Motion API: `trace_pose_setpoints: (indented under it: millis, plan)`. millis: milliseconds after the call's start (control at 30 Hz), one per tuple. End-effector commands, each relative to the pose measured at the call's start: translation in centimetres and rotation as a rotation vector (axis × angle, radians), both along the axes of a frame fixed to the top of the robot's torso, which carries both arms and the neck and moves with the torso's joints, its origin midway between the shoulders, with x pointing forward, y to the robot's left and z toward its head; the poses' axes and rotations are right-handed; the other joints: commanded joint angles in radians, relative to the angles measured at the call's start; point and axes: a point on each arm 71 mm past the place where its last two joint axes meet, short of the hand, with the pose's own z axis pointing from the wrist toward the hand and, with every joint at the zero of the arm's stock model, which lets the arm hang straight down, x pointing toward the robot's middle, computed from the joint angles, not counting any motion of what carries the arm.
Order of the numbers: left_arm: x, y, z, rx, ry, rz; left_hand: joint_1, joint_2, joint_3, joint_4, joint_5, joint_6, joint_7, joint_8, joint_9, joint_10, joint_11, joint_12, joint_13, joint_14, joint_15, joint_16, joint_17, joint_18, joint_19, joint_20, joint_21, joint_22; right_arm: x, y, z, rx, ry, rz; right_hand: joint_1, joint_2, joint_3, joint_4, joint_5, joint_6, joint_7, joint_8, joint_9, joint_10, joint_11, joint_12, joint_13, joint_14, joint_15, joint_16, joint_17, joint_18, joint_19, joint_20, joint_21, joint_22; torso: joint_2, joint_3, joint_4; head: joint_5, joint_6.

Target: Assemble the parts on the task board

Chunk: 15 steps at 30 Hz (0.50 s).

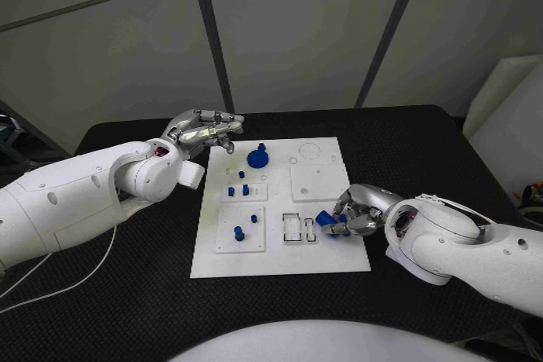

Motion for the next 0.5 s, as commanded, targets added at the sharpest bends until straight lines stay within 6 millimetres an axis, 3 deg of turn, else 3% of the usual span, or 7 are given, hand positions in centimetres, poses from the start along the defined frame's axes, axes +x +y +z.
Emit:
trace_pose_setpoints:
  millis: [33,333,500]
  plan:
    - [0.0,-0.11,0.15,-0.003,-0.006,-0.008,0.001,0.005,-0.007,0.001,0.004,-0.009,0.001,0.005,-0.001,-0.006,0.001,0.006,-0.002,-0.005,0.001,-0.005,-0.001,-0.018,0.003,0.0,-0.005,-0.001,-0.08,0.34,-0.52,-0.023,0.015,0.019,0.003,0.01,-0.007,0.0,-0.005,-0.009,0.001,0.006,-0.002,0.0,0.007,0.002,-0.001,0.073,0.004,0.004,0.085,-0.011,0.002,0.003,0.002,0.0,0.0,-0.0004,-0.0006,0.0,0.0]
    - [-0.01,-0.08,0.14,-0.002,-0.005,-0.008,0.001,0.005,-0.007,0.001,0.004,-0.009,0.001,0.005,-0.001,-0.006,0.001,0.006,-0.002,-0.005,0.001,-0.005,-0.001,-0.018,0.003,0.0,-0.005,-0.001,0.03,1.1,-1.09,-0.007,0.012,0.017,0.022,0.027,-0.011,-0.002,0.0,-0.014,0.0,0.019,0.01,0.002,0.007,0.007,0.01,0.073,0.003,0.005,0.089,-0.011,0.003,0.003,0.004,0.003,0.0,-0.0009,-0.0003,0.001,0.001]
    - [-0.01,-0.03,0.13,-0.002,-0.005,-0.007,0.001,0.005,-0.007,0.001,0.004,-0.009,0.001,0.005,-0.001,-0.006,0.001,0.006,-0.002,-0.005,0.001,-0.005,-0.001,-0.018,0.003,0.0,-0.005,-0.001,-0.14,1.09,-0.68,0.026,-0.02,-0.002,0.036,0.046,-0.016,-0.002,0.034,-0.009,-0.004,0.036,0.023,0.019,0.002,0.032,0.039,0.076,0.0,0.011,0.102,-0.013,0.009,0.001,0.012,0.014,0.001,0.0017,-0.0028,0.004,0.003]
